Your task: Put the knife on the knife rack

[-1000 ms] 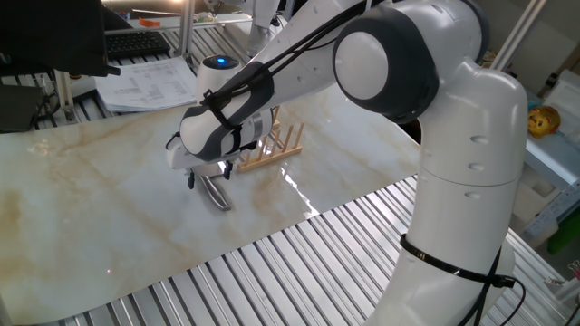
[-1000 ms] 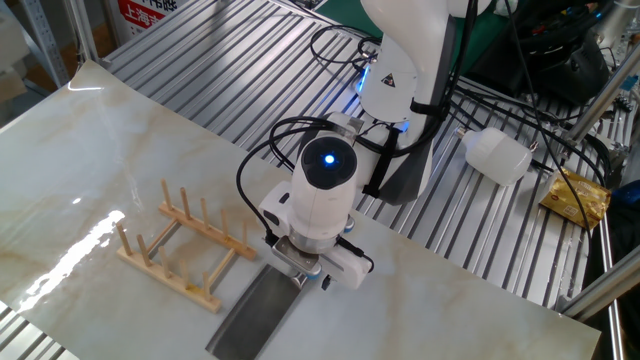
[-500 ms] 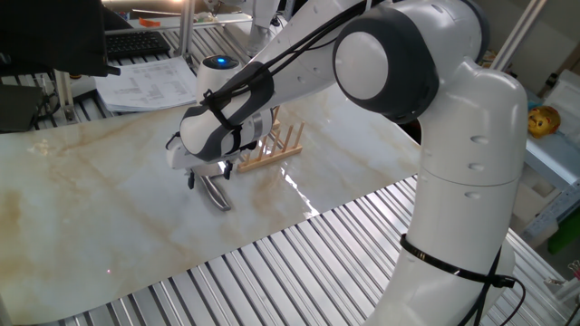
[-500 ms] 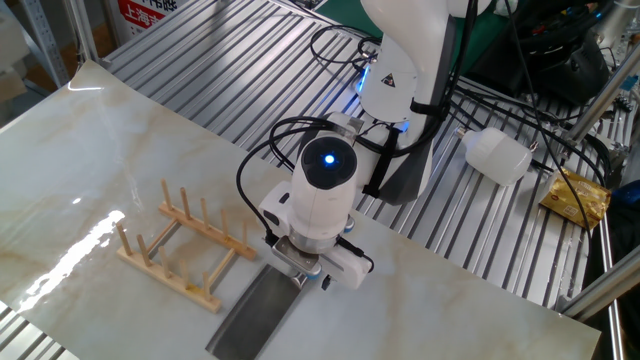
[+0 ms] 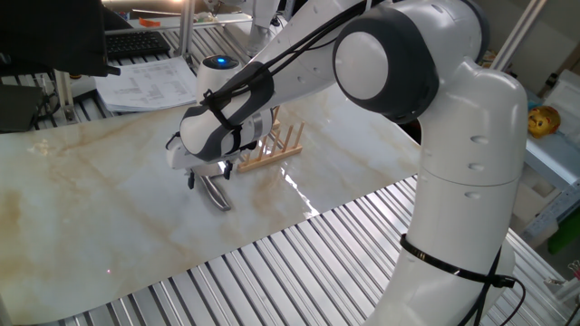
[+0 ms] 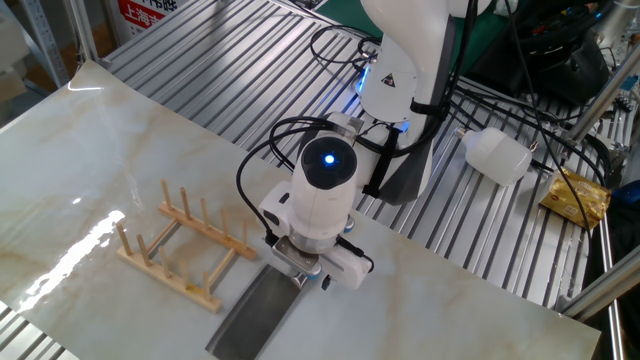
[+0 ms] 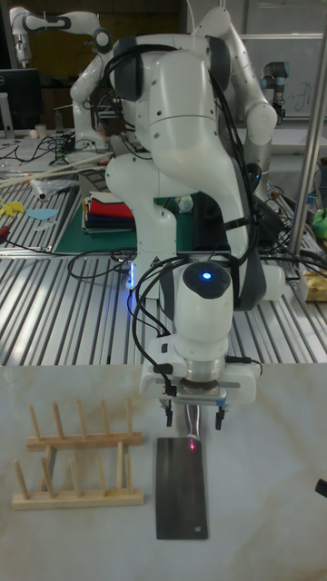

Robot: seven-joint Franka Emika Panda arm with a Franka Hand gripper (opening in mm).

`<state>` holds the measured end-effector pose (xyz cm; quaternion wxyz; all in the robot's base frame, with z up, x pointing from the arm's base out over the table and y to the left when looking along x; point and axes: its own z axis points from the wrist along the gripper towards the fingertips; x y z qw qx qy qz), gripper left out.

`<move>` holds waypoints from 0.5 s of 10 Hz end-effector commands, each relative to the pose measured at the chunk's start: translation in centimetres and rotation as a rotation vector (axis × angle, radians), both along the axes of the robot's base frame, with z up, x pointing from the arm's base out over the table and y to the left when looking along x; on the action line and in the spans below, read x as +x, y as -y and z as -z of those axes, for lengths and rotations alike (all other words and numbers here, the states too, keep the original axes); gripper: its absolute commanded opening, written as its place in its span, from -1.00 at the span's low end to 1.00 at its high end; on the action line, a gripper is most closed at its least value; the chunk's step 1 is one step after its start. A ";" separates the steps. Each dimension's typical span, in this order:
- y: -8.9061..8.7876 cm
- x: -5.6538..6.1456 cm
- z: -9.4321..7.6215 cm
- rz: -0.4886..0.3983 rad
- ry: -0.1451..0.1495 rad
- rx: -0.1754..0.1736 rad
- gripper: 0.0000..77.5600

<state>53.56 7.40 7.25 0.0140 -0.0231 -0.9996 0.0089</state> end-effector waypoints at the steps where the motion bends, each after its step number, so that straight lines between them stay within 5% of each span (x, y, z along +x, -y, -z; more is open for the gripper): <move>1: 0.0 1.4 -2.7 -0.116 -0.023 -0.023 0.99; 5: 0.0 1.4 -2.7 -0.112 -0.021 -0.024 0.99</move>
